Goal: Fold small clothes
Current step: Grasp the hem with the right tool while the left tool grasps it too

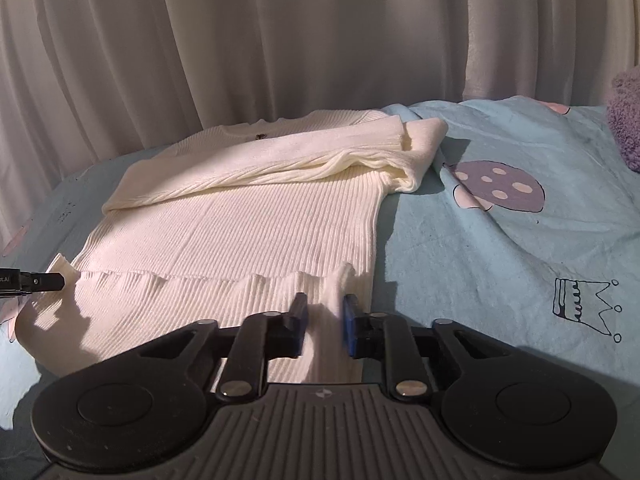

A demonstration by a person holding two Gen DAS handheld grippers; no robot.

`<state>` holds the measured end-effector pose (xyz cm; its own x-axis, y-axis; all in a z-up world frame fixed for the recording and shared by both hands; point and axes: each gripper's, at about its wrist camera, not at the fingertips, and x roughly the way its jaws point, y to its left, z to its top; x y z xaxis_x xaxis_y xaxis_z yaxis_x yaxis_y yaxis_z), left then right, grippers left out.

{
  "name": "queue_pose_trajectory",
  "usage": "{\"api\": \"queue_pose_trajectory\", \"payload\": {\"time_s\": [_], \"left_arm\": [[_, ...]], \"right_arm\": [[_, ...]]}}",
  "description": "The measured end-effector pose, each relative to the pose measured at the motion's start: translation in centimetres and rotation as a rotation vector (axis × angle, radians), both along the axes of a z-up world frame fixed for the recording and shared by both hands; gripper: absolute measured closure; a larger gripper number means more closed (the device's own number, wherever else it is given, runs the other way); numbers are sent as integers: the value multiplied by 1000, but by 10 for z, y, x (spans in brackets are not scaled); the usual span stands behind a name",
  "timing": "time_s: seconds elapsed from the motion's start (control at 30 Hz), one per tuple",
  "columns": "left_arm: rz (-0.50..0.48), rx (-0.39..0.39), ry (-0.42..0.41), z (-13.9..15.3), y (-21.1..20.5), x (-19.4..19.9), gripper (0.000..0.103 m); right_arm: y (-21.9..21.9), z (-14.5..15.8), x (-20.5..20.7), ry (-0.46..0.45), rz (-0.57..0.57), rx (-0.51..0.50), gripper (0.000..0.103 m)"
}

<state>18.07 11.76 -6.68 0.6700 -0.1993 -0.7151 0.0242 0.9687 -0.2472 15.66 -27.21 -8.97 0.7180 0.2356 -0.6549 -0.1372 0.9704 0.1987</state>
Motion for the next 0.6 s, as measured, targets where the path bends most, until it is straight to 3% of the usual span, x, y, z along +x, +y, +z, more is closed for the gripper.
{"api": "queue_pose_trajectory", "payload": {"time_s": [0.07, 0.23, 0.4, 0.47, 0.6], "left_arm": [[4, 19, -12, 1, -3, -2, 93], [-32, 15, -87, 16, -9, -10, 94], [-86, -36, -54, 11, -10, -1, 93], [-115, -21, -49, 8, -13, 0, 83], [-158, -3, -25, 2, -17, 4, 76]], "right_arm": [[1, 5, -4, -21, -1, -5, 95], [3, 18, -14, -91, 67, 40, 96], [2, 8, -3, -32, 59, 28, 94], [3, 4, 0, -10, 58, 22, 93], [5, 0, 2, 9, 69, -10, 93]]}}
